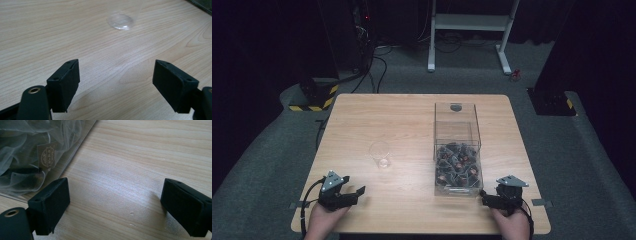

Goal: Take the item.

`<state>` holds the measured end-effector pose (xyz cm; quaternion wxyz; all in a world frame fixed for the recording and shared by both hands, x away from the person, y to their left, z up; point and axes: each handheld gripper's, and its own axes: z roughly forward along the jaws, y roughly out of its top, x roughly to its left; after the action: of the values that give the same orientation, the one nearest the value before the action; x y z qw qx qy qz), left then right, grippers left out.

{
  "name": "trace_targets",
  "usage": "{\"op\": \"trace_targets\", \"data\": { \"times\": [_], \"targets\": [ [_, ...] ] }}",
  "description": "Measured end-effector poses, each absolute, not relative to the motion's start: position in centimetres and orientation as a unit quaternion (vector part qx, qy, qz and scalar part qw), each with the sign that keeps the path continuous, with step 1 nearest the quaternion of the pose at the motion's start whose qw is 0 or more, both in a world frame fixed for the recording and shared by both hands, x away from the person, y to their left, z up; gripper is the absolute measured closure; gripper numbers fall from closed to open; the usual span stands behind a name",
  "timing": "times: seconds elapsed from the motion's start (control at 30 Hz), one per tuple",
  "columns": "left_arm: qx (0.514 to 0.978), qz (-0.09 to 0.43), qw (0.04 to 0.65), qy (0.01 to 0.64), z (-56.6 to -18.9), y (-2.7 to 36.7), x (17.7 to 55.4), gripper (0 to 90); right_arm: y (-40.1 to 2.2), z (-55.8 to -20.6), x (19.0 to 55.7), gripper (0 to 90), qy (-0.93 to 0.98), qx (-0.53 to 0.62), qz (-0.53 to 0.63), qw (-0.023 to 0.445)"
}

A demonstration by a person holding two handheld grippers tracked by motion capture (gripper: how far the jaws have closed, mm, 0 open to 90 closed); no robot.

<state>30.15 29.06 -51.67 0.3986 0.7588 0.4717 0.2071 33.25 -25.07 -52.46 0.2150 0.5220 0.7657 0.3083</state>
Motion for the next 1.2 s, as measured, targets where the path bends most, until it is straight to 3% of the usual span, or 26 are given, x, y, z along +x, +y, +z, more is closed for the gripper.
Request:
{"op": "trace_targets", "data": {
  "times": [1.2],
  "targets": [
    [0.77, 0.225, 0.431, 0.412, -49.0, 25.7, 28.4, 24.0, -25.0, -52.5, 33.3, 8.5, 0.767, 0.52, 0.31, 0.214]
  ]
}}
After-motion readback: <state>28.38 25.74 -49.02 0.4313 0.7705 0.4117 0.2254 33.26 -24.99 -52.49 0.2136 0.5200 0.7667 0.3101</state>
